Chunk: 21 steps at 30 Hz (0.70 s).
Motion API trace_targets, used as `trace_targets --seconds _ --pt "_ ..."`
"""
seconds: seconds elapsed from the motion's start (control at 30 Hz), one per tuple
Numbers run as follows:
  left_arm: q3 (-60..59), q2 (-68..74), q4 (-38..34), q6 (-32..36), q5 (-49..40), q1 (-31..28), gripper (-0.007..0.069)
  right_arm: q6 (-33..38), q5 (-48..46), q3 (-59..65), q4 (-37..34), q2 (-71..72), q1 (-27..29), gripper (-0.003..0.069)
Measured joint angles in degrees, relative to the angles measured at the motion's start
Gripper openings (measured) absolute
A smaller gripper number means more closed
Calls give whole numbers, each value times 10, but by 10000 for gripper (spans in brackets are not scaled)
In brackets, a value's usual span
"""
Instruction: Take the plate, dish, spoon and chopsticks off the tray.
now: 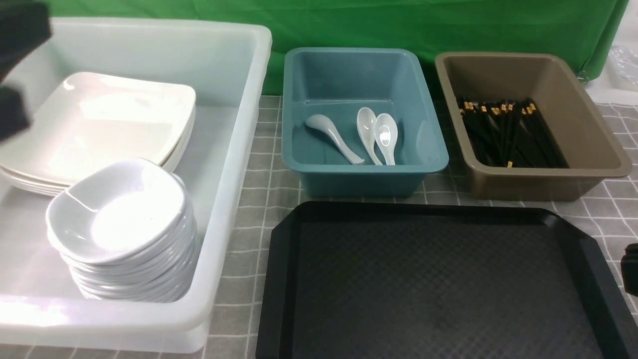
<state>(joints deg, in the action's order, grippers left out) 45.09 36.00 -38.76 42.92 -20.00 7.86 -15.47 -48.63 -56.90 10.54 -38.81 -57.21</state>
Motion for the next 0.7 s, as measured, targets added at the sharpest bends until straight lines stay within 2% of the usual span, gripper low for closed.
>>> trace_targets --seconds 0.07,0.3,0.7 --pt "-55 -61 -37 51 30 0 11 -1 0 0 0 0 0 78" --pt "-159 -201 -48 82 75 0 11 -1 0 0 0 0 0 95" --pt "-266 -235 121 84 77 0 11 -1 1 0 -2 0 9 136"
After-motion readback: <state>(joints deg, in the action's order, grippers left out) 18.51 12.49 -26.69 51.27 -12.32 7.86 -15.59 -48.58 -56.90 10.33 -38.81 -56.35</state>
